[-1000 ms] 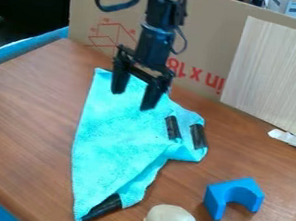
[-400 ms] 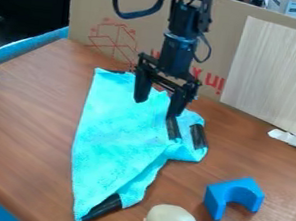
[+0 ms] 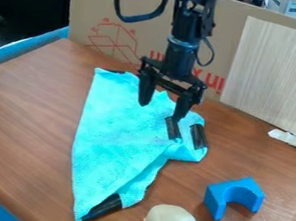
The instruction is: Unfold the cloth before top right to bottom left
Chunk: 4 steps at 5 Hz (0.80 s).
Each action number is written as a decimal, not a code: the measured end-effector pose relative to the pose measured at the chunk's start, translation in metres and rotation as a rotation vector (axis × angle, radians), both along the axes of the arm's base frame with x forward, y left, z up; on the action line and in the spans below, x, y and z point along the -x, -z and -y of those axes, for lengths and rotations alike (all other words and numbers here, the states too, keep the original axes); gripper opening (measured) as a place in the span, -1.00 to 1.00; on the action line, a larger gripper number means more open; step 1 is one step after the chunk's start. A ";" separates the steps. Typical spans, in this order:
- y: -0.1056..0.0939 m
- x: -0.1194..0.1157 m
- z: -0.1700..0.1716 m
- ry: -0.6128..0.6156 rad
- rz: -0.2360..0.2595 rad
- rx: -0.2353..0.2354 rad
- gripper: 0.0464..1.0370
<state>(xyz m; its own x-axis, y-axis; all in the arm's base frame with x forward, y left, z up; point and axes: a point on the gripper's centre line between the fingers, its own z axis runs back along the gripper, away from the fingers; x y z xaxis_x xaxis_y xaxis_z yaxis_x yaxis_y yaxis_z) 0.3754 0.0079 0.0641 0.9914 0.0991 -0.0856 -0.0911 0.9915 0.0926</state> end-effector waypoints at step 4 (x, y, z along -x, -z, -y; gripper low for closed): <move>0.021 -0.006 0.001 -0.057 0.003 -0.012 0.93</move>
<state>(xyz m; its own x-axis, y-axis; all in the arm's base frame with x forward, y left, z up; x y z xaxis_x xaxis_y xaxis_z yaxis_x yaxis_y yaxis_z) 0.3811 0.0071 0.0435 0.9843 0.1564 -0.0813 -0.1477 0.9835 0.1041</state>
